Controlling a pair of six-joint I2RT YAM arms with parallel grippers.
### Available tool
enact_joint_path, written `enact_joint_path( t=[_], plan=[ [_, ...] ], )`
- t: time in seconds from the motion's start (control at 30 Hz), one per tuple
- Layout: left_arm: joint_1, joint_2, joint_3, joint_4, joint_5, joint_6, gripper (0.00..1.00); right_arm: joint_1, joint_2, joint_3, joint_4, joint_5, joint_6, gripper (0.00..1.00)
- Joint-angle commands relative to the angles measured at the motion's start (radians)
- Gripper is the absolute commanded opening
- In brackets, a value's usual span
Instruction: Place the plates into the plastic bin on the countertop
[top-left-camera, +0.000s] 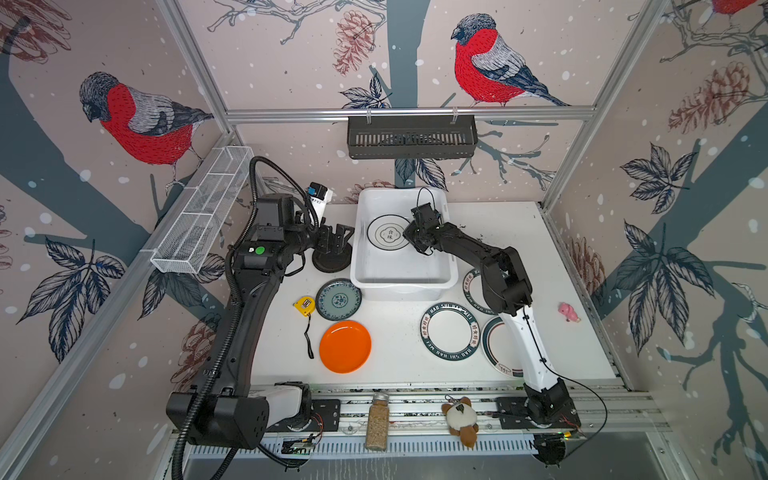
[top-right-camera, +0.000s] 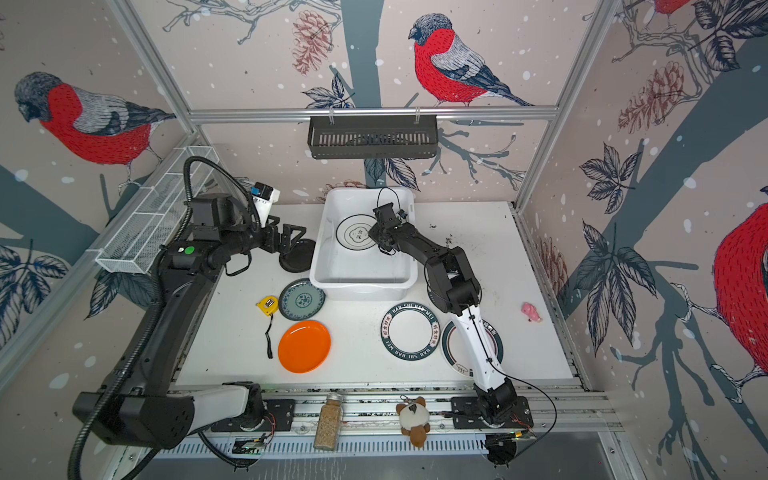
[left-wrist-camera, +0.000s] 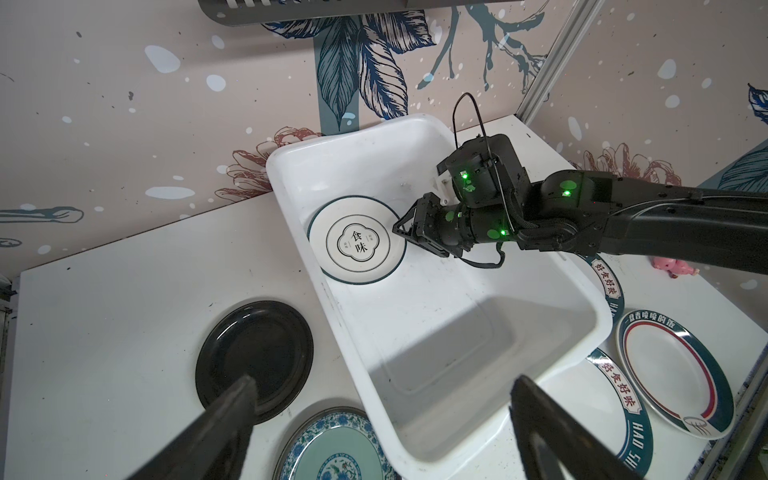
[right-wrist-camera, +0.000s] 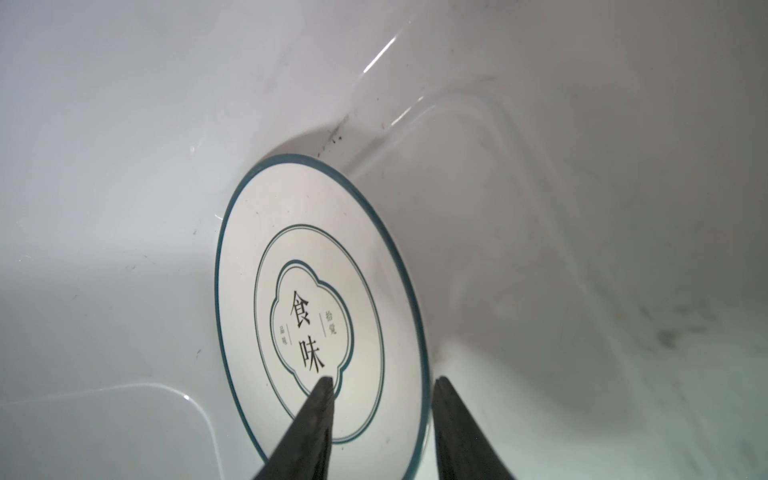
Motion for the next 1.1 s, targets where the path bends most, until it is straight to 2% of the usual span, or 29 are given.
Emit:
enact_joint_path(
  t=[0.0,0.3,0.53,0.6,0.73,0.87,1.0,1.07],
  plan=[
    [-0.002,-0.008,0.012,-0.012,0.023,0.008,0.94,0.007,-0.014,0.023,-0.062,0.048,-0.031,0.44],
    [-0.003,-0.004,0.020,-0.016,0.023,0.000,0.95,0.025,-0.072,0.044,-0.132,0.063,-0.068,0.47],
    [-0.002,0.002,0.045,-0.038,0.012,0.023,0.95,0.069,-0.215,-0.027,-0.143,0.110,-0.130,0.46],
    [-0.002,-0.003,0.044,-0.048,0.009,0.045,0.95,0.097,-0.294,-0.109,-0.113,0.117,-0.144,0.46],
    [-0.002,0.005,0.061,-0.091,-0.003,0.096,0.96,0.143,-0.533,-0.409,0.049,0.149,-0.165,0.46],
    [-0.003,0.011,0.073,-0.132,0.014,0.139,0.96,0.147,-0.763,-0.660,0.134,0.166,-0.179,0.47],
    [-0.003,0.010,0.069,-0.157,0.057,0.162,0.95,0.106,-0.961,-0.852,0.138,0.177,-0.203,0.49],
    [-0.003,0.013,0.067,-0.165,0.076,0.161,0.95,0.038,-1.051,-0.961,0.150,0.107,-0.178,0.50]
  ],
)
